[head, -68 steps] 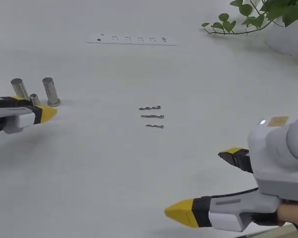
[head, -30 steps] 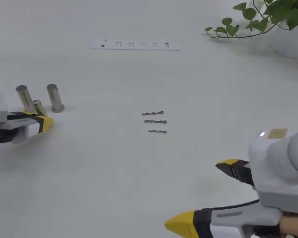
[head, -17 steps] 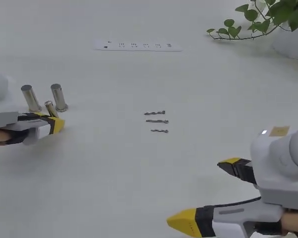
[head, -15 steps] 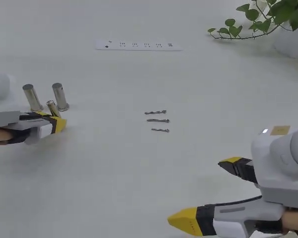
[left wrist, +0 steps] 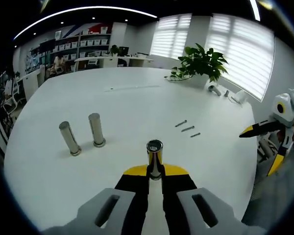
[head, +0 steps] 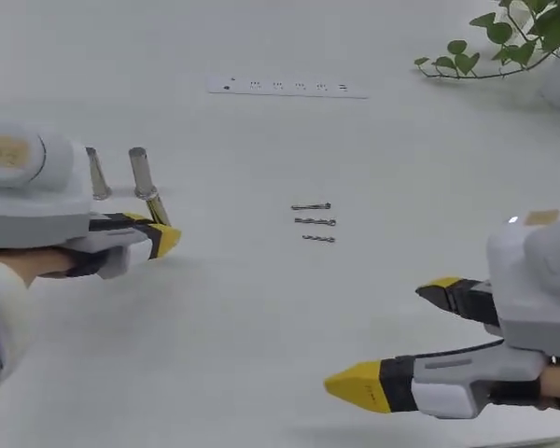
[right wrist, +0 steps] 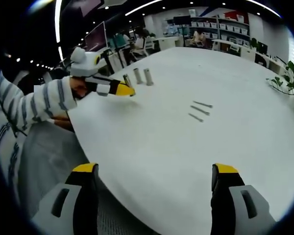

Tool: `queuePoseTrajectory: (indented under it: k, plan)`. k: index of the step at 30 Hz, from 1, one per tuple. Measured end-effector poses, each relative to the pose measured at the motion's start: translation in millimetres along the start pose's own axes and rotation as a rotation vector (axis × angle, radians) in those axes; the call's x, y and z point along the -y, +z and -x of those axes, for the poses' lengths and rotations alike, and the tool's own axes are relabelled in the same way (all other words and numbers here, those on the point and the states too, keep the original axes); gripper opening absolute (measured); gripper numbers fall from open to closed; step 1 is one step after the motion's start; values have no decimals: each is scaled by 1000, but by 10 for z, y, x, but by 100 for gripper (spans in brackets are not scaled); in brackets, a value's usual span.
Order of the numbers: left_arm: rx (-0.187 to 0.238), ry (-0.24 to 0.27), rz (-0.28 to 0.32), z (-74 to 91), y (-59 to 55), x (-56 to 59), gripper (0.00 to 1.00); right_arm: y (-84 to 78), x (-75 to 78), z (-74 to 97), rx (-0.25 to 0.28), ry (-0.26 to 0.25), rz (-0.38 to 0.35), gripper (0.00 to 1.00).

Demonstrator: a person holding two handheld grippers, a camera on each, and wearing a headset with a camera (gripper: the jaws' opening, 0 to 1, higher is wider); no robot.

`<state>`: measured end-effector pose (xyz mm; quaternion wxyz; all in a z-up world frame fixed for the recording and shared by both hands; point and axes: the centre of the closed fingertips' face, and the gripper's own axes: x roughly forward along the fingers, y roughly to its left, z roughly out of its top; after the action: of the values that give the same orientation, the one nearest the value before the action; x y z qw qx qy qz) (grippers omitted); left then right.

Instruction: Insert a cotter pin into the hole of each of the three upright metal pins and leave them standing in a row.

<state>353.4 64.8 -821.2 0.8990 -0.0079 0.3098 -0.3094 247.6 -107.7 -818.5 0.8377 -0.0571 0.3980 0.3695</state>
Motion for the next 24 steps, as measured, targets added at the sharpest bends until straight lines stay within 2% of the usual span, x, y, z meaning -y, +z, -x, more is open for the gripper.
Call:
queuePoseTrajectory:
  k: [3,5,8,13,16,22,24]
  plan:
    - [-10,-9,-13,18,-56,115,7,6,-33,-7,-1,8,12,97]
    - [-15,-8,-1,50,-76,153,7,9,-44,-12,-3,10,18,97]
    - [-7,-7,-14,133,-84,253,7,28,-54,-28,5,18,12,97]
    - [-23,-19,-26,191,-157,342,7,59,-52,-45,4,27,23,97]
    - [-38,-15,-38,207,-264,372,7,76,-51,-59,6,33,28,97]
    - [-73,11,-63,217,-449,359,7,85,-52,-92,-12,50,43,96]
    - [-78,31,-38,217,-499,328,7,101,-41,-97,-16,52,50,96]
